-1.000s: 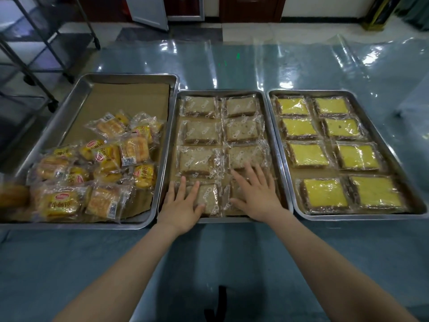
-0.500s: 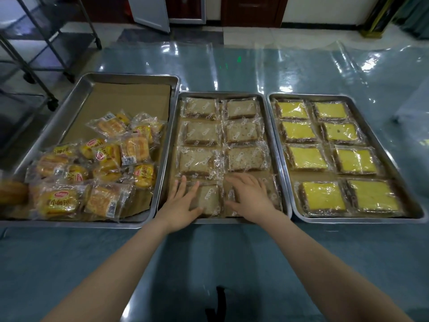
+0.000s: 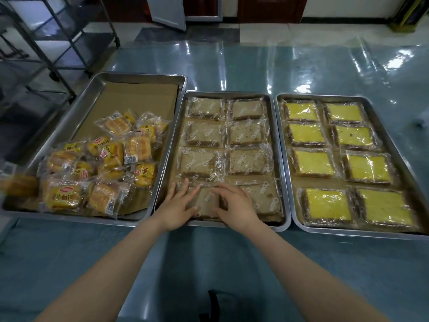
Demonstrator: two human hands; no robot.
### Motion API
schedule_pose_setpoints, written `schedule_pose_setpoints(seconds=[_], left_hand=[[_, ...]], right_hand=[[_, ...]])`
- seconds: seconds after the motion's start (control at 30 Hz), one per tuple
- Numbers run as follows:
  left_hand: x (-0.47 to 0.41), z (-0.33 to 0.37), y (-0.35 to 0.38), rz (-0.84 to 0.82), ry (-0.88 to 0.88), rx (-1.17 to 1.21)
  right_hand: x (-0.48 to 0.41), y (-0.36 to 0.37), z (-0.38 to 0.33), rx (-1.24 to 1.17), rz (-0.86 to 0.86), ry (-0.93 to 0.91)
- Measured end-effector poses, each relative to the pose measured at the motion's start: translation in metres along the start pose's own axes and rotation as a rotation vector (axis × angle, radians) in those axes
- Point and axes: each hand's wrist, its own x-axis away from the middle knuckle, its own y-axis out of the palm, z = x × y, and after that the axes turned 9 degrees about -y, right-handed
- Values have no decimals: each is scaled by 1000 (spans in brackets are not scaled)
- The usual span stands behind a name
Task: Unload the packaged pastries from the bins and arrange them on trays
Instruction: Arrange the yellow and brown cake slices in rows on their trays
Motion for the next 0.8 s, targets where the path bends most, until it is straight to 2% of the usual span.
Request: schedule_pose_setpoints(seconds=[0.07, 0.13, 0.27, 0.37, 0.67, 0.8], left_hand=[[2, 0, -1, 4, -3, -37], [4, 1, 0, 24, -15, -67], [9, 2, 7, 208, 4, -190], [10, 1, 8, 242, 53, -230], [12, 3, 12, 312, 4, -207], [12, 1, 12, 333, 19, -166]], right_hand=[[6, -9, 6, 27, 146, -40], [11, -21, 22, 242, 198, -43], [19, -37, 53, 448, -21, 46], [19, -30, 58, 485, -154, 17], [15, -25, 57, 453, -255, 67], [5, -31, 49, 483, -102, 8]])
